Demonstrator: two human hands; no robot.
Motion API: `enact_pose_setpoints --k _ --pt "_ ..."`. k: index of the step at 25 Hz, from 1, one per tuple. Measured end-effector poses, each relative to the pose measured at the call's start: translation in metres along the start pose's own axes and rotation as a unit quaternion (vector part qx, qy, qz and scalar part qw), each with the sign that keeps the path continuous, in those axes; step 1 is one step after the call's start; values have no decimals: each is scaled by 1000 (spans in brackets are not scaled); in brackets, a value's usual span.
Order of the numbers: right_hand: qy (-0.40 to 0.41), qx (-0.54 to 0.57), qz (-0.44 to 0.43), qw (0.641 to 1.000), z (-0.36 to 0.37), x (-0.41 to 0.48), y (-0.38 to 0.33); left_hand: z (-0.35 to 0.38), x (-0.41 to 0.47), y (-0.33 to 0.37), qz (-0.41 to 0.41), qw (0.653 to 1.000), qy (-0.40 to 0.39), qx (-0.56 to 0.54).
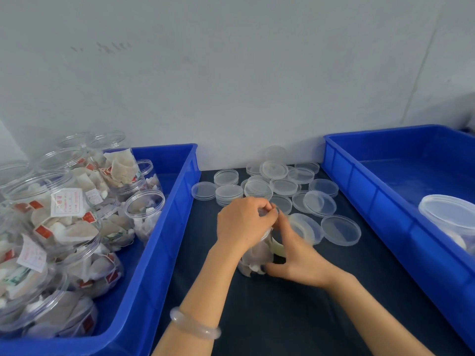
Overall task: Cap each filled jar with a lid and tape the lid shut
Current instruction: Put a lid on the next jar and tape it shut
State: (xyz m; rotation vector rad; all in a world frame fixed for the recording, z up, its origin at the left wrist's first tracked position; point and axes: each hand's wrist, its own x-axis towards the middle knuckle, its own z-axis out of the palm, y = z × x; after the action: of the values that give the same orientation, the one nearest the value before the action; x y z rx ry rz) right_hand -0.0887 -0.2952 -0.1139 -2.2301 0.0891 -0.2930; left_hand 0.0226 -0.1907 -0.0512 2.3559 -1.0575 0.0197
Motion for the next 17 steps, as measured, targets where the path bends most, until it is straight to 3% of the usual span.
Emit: enact_pose_setpoints --k 2,7,15,17 --pt "-1 109 12 994 11 3 -7 2 1 -2 35 999 5 9" --pt "128 -28 35 991 25 6 -22 -1 8 -9 114 993 -18 -6" --pt "126 -123 33 984 22 5 -23 -12 0 -11 216 974 -12 -69" --pt "120 -87 12 989 17 8 -22 -12 -5 -11 249 964 -19 -89"
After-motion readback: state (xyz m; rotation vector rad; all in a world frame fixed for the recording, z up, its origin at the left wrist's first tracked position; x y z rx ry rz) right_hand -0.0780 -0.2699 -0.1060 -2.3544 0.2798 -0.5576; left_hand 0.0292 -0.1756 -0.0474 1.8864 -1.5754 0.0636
